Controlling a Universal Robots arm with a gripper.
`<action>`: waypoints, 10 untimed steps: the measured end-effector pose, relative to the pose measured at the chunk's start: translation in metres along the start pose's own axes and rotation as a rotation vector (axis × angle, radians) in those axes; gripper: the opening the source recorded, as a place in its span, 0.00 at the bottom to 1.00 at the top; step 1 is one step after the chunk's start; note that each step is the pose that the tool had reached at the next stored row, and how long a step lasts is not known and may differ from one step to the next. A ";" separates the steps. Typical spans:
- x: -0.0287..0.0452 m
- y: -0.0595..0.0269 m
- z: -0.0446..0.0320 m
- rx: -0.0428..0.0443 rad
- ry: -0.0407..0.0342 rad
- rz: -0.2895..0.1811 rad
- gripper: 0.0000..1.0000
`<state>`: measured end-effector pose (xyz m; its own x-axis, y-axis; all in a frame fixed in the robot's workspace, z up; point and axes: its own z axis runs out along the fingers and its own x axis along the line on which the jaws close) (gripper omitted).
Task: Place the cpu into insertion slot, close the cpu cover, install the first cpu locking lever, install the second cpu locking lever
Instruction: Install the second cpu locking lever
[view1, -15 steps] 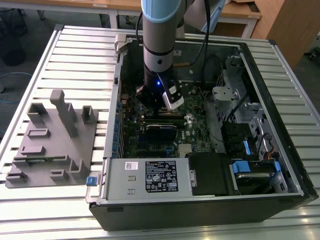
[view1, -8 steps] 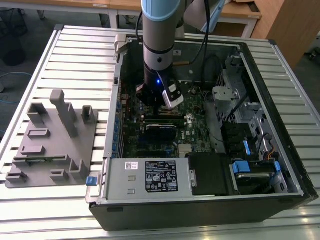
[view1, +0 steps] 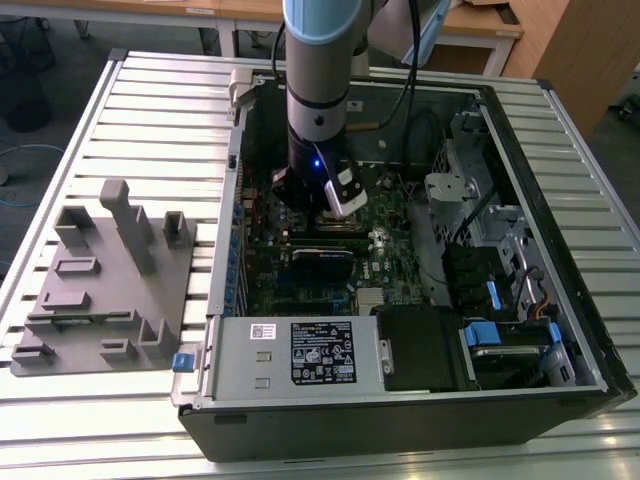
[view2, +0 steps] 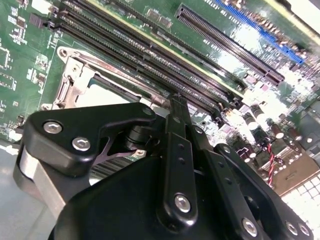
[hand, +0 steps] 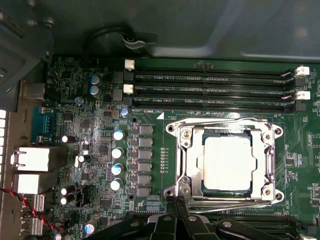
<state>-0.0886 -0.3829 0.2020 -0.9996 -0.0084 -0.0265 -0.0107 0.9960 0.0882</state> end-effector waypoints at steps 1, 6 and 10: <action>0.0000 0.0000 0.0000 -0.0040 0.0009 0.000 0.11; -0.0002 -0.0002 0.0006 -0.0074 0.0010 0.000 0.11; -0.0004 -0.0008 0.0014 -0.0085 0.0010 0.000 0.11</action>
<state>-0.0881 -0.3836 0.2005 -0.9996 -0.0083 -0.0255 -0.0107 0.9953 0.0966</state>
